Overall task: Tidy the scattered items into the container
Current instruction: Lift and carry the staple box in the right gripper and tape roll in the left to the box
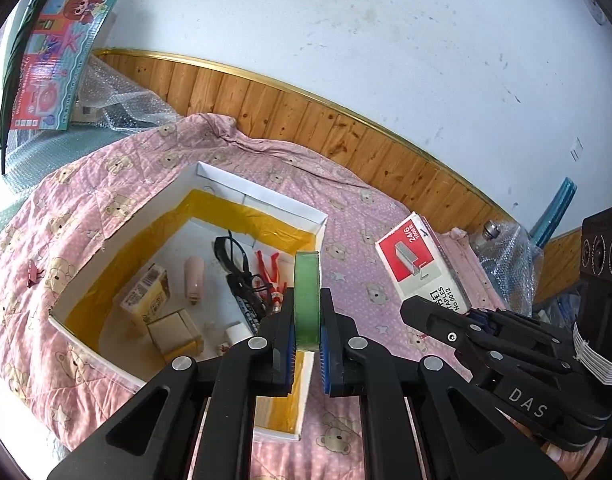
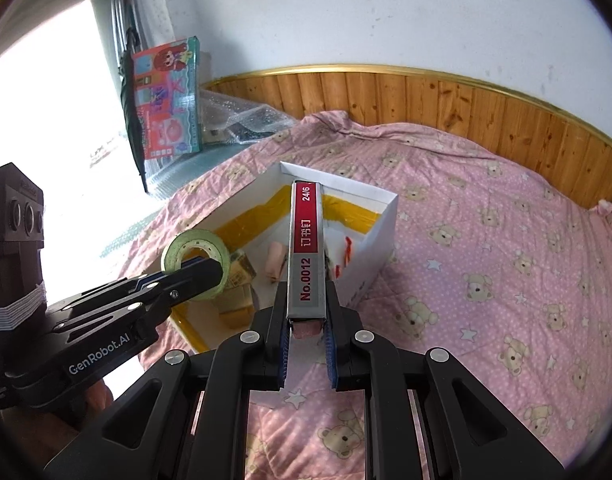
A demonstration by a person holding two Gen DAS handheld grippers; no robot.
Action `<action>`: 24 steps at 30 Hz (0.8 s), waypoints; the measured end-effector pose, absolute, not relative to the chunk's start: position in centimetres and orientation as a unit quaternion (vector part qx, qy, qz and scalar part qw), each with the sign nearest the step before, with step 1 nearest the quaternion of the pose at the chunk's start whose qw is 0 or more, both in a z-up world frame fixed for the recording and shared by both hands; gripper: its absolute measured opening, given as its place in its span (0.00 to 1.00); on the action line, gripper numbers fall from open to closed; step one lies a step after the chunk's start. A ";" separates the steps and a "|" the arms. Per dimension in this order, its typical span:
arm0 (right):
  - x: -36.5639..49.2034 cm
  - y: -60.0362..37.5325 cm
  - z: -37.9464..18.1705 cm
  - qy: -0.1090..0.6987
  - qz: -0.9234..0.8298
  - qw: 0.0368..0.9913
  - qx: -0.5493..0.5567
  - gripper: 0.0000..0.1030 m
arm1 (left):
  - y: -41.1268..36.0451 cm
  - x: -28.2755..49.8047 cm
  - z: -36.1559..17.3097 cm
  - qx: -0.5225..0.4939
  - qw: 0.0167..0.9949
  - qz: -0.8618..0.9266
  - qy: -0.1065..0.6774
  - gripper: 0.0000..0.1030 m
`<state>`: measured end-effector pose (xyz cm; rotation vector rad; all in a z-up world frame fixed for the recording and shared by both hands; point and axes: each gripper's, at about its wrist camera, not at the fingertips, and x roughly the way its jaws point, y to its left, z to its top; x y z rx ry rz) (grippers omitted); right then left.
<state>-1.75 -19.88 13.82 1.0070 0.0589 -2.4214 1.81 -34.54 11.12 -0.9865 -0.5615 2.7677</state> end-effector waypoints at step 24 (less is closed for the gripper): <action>-4.8 -26.3 13.2 0.036 -0.867 0.313 0.385 0.15 | -41.8 -2.1 9.6 -0.364 0.044 0.906 -0.209 0.10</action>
